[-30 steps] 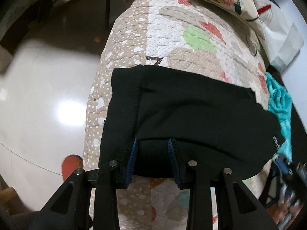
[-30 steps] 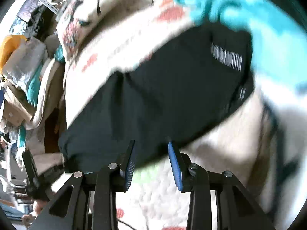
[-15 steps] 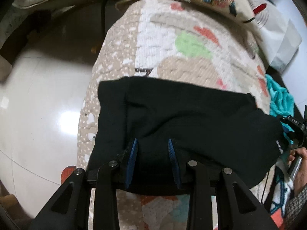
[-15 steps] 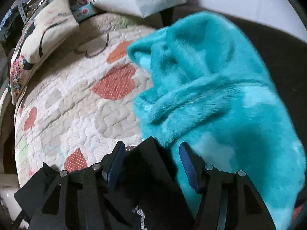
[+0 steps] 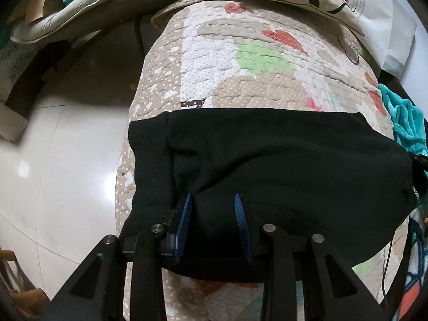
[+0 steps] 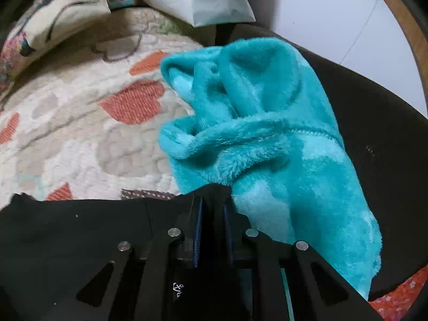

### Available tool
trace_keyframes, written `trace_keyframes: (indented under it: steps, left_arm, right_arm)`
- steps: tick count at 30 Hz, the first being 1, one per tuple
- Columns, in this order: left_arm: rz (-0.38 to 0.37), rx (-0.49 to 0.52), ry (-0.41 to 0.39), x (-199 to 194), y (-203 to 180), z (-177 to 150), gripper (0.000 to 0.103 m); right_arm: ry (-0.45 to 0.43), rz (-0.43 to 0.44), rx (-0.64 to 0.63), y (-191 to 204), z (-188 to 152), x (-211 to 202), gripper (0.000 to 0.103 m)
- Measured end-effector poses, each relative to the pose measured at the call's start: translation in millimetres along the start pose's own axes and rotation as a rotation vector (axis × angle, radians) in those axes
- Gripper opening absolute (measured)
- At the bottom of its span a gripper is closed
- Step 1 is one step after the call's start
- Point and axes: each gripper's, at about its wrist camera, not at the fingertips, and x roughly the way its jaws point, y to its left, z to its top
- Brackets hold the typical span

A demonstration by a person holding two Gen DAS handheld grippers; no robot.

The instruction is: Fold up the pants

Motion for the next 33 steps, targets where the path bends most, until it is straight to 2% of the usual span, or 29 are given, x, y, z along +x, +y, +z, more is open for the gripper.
trace_keyframes:
  steps: [1,4,8,9,12,16,18,20,21,24,28,30,33]
  left_arm:
    - [-0.003,-0.002,0.002,-0.2,0.9,-0.2,0.033]
    - [-0.02,-0.018,0.013,-1.8,4.4,0.0,0.033]
    - [-0.102,-0.083,0.029,-10.2,17.9,1.0,0.033]
    - [-0.143,-0.125,0.031,-14.2,27.4,2.0,0.033]
    - [-0.19,-0.222,0.014,-23.0,53.0,5.0,0.033]
    - [-0.095,-0.376,-0.024,-31.2,101.0,1.1,0.033]
    - [-0.092,-0.463,-0.02,-31.1,123.7,-7.1,0.033]
    - [-0.091,-0.506,-0.023,-31.7,134.5,-15.0,0.033]
    - [-0.102,-0.512,-0.029,-33.0,135.6,-19.6,0.033]
    - [-0.178,-0.508,-0.066,-37.1,127.1,-31.4,0.036]
    - [-0.246,-0.482,-0.078,-34.5,107.6,-33.7,0.05]
    - [-0.246,-0.457,-0.06,-27.1,96.9,-32.3,0.052]
    - [-0.213,-0.422,-0.021,-13.3,82.9,-33.1,0.058]
  right_arm:
    - [0.001,-0.012,-0.002,1.6,-0.7,1.3,0.031]
    - [-0.009,0.007,0.038,-9.6,-2.1,-2.4,0.046]
    - [-0.044,0.063,0.153,-30.4,-4.5,-18.6,0.05]
    - [-0.062,0.071,0.184,-34.7,-6.1,-25.9,0.051]
    - [-0.124,0.075,0.248,-43.2,-11.3,-51.4,0.059]
    - [-0.171,0.147,0.217,-20.2,-9.5,-79.8,0.06]
    - [-0.189,0.231,0.138,13.3,-8.8,-97.8,0.06]
    - [-0.187,0.321,0.044,51.6,-11.1,-110.7,0.061]
    - [-0.176,0.395,-0.036,83.9,-14.8,-119.9,0.061]
    - [-0.127,0.547,-0.222,157.6,-32.3,-137.0,0.062]
    - [-0.039,0.75,-0.474,269.9,-58.9,-160.7,0.062]
    - [-0.019,0.78,-0.582,314.2,-69.3,-170.5,0.062]
    - [0.008,0.755,-0.696,370.1,-77.4,-178.6,0.062]
